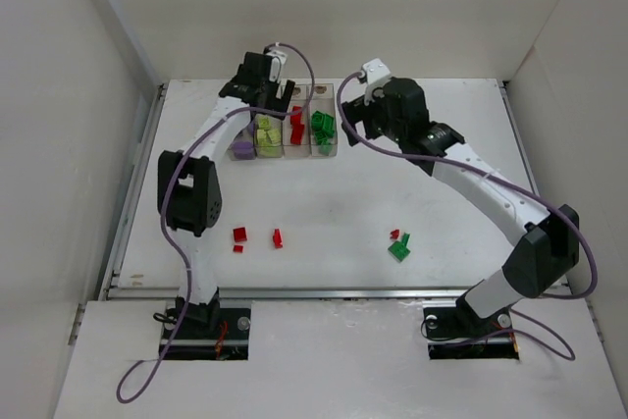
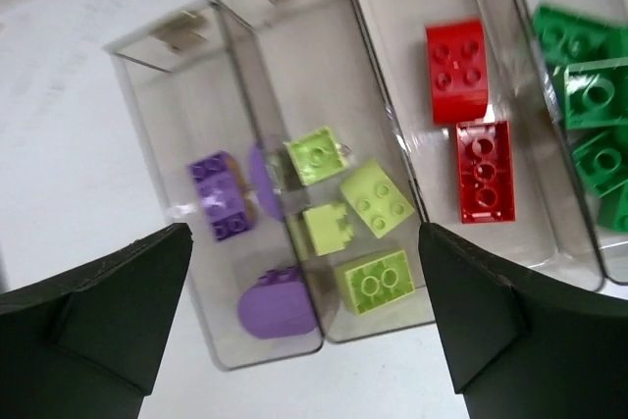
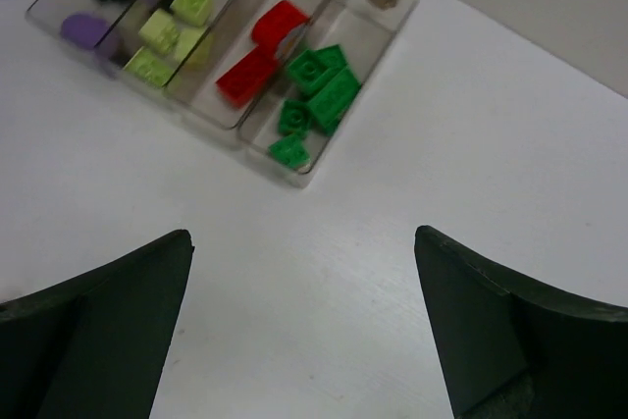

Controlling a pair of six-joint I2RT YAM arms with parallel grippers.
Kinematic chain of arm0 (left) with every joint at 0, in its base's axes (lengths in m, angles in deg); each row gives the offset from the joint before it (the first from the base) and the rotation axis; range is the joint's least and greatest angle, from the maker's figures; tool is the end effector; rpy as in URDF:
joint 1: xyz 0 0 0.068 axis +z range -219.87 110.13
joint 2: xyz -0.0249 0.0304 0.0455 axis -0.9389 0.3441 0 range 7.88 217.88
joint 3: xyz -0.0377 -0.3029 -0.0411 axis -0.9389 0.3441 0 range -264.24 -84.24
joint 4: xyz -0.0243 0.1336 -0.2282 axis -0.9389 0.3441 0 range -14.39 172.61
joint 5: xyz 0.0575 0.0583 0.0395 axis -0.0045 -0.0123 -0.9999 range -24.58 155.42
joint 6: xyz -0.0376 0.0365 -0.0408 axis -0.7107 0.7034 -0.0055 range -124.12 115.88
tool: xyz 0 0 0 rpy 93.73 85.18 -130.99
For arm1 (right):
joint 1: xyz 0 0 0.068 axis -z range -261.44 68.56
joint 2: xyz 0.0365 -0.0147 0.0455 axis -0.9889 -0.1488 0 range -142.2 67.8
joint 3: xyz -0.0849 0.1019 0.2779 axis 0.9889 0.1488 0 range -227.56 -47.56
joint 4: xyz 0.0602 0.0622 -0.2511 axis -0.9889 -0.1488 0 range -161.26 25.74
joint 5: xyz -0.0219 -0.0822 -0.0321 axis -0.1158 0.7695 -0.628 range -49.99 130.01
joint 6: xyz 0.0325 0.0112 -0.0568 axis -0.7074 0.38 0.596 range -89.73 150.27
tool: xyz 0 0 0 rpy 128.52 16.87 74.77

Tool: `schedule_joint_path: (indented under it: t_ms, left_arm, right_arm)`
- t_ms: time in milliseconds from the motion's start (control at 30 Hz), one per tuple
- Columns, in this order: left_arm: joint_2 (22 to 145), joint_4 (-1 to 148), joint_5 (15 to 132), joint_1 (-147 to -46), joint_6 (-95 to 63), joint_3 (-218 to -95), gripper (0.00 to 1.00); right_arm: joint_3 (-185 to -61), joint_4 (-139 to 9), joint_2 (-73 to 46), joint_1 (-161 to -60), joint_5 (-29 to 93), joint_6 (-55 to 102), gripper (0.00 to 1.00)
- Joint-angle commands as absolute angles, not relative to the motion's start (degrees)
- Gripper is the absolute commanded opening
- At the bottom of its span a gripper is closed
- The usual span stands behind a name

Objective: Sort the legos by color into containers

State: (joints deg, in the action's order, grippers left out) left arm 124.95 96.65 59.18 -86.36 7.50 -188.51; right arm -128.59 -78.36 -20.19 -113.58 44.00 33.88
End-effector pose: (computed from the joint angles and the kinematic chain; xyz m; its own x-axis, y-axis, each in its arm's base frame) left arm 0.4983 -0.1416 0.3136 -0.4836 0.3521 -0.8013 0.2992 0.9269 0.2267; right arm 0.3257 0.2003 0.3975 -0.2737 -0.2462 -0.9298 -0.4940 0.8654 -0.0837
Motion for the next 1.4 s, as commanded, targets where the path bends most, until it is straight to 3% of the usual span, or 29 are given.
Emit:
schedule_joint_path:
  t_ms: [0, 133, 267, 400, 567, 867, 1133, 1233, 1367]
  left_arm:
    - [112.31, 96.79, 53.49, -85.70, 5.72, -191.74, 1.00]
    - [100.01, 95.40, 47.15, -82.54, 7.91, -181.56, 1.00]
    - [84.30, 91.27, 46.53, -74.28, 9.14, -166.98, 1.00]
    - [77.51, 93.01, 46.53, -64.10, 8.54, -159.93, 1.00]
    - [70.73, 95.92, 53.10, -59.15, 6.34, -153.34, 1.00]
    - [59.23, 102.86, 53.47, -60.19, 8.44, -148.41, 1.00]
    - [53.32, 107.34, 51.18, -61.08, 8.97, -147.08, 1.00]
    - [52.79, 107.87, 51.80, -61.08, 8.97, -147.61, 1.00]
    - [52.79, 108.40, 52.85, -61.08, 8.45, -148.32, 1.00]
  right_arm:
    - [-131.14, -84.63, -20.27, -119.83, 40.99, 40.02, 1.00]
    - [-127.11, -85.44, -19.22, -124.14, 33.45, 40.02, 1.00]
    - [-122.44, -83.42, -17.90, -129.07, 34.21, 35.20, 1.00]
    - [-121.65, -80.35, -20.35, -133.29, 36.31, 28.87, 1.00]
    - [-125.07, -80.96, -27.20, -136.10, 37.81, 14.90, 1.00]
    - [-135.60, -90.79, -41.08, -142.69, 46.51, 2.41, 0.96]
    - [-136.33, -86.76, -46.72, -144.37, 46.26, -2.25, 0.93]
    - [-136.33, -86.23, -49.61, -144.99, 48.18, -3.57, 0.90]
    - [-140.01, -88.42, -53.93, -145.51, 48.80, -3.57, 0.77]
